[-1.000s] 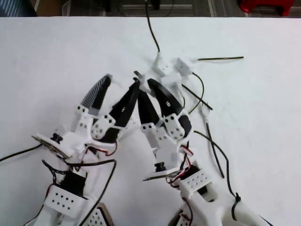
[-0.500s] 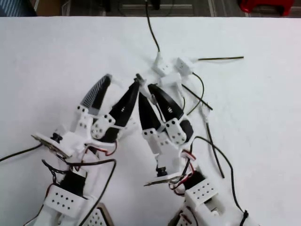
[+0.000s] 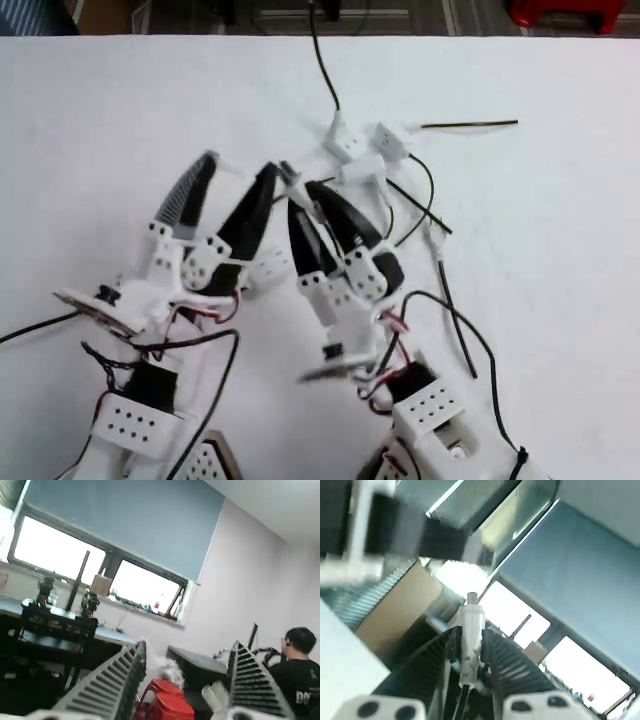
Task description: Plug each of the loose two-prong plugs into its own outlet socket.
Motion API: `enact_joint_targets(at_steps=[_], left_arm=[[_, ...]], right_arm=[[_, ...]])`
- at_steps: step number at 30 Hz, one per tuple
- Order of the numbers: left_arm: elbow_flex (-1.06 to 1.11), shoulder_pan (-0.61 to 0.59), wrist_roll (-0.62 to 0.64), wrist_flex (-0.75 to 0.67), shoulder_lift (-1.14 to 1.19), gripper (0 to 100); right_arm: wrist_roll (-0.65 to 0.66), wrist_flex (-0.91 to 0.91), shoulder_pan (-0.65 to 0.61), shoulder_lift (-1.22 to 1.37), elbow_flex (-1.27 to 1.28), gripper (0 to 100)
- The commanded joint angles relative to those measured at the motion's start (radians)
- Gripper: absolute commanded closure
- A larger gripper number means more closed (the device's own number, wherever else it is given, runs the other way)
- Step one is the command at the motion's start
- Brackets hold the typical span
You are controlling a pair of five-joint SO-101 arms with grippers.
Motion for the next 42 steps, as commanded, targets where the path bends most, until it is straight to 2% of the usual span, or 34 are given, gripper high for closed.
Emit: enact_joint_targets(at_steps=[1, 4, 9, 14, 18, 21, 25, 29, 33, 42], left_arm=[[-0.046, -0.030, 0.005, -0.025, -0.013, 74], [-0.041, -0.081, 0.005, -0.018, -0.013, 74], [0.008, -0.277, 0.008, 0.021, -0.012, 74], [0.103, -0.472, 0.006, 0.040, -0.004, 74], [0.098, -0.628, 0.002, 0.262, -0.001, 74], [0.098, -0.699, 0.000, 0.465, -0.007, 74], [0.098, -0.702, 0.000, 0.500, -0.007, 74], [0.098, -0.679, -0.021, 0.526, -0.004, 74], [0.098, -0.644, -0.141, 0.529, -0.005, 74], [0.098, -0.638, -0.149, 0.529, -0.005, 74]], right_arm=[[-0.005, 0.216, 0.068, -0.022, -0.129, 97.9], [-0.005, 0.344, 0.097, -0.022, -0.209, 97.9], [-0.005, 0.521, 0.097, -0.024, -0.324, 97.9], [-0.005, 0.863, 0.093, -0.022, -0.500, 97.9], [-0.127, 1.115, 0.099, -0.022, -0.663, 97.9], [-0.180, 1.282, 0.099, -0.021, -0.764, 97.9], [-0.183, 1.443, 0.093, -0.018, -0.844, 97.9], [-0.244, 1.593, 0.099, 0.067, -0.957, 97.9], [-0.313, 1.782, 0.093, 0.266, -1.169, 97.9], [-0.358, 2.147, 0.090, 0.777, -1.740, 97.9]])
